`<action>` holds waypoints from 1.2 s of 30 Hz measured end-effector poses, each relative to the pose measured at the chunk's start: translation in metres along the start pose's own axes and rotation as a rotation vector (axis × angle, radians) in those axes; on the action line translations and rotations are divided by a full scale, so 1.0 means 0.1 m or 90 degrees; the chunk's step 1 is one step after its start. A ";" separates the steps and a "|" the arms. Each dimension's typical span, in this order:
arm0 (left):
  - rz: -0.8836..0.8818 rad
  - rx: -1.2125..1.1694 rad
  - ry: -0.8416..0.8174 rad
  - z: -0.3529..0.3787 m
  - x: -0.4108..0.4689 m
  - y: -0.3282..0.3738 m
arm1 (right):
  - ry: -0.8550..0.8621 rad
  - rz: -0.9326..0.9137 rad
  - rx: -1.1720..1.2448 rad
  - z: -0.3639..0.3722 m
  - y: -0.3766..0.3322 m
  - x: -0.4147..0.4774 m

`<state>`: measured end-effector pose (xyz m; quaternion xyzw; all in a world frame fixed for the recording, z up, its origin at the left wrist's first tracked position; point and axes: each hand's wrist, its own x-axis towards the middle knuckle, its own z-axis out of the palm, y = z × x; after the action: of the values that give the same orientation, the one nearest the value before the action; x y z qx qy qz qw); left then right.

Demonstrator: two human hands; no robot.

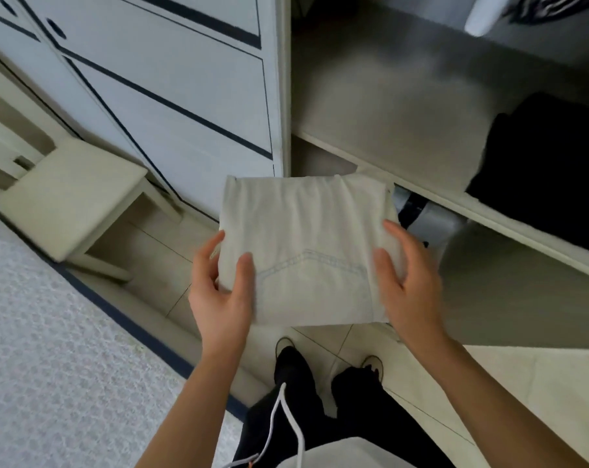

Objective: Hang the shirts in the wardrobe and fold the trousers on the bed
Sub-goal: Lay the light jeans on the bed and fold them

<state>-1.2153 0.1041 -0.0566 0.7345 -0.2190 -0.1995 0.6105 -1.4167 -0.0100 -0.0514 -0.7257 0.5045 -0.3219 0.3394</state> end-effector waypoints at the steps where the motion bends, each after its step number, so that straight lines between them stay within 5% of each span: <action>1: 0.004 0.005 -0.013 0.11 -0.02 0.02 | 0.015 0.009 0.002 -0.09 0.05 -0.01; 22: 0.113 -0.031 -0.048 1.85 -0.75 0.81 | 0.116 0.002 0.078 -2.01 0.69 0.25; 36: 0.169 -0.093 -0.210 2.86 -0.45 1.23 | 0.303 0.075 -0.003 -2.60 0.80 0.59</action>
<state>-1.4223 -0.1218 0.0153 0.6103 -0.3957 -0.2503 0.6390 -1.6516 -0.1303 0.0362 -0.5997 0.6123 -0.4621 0.2278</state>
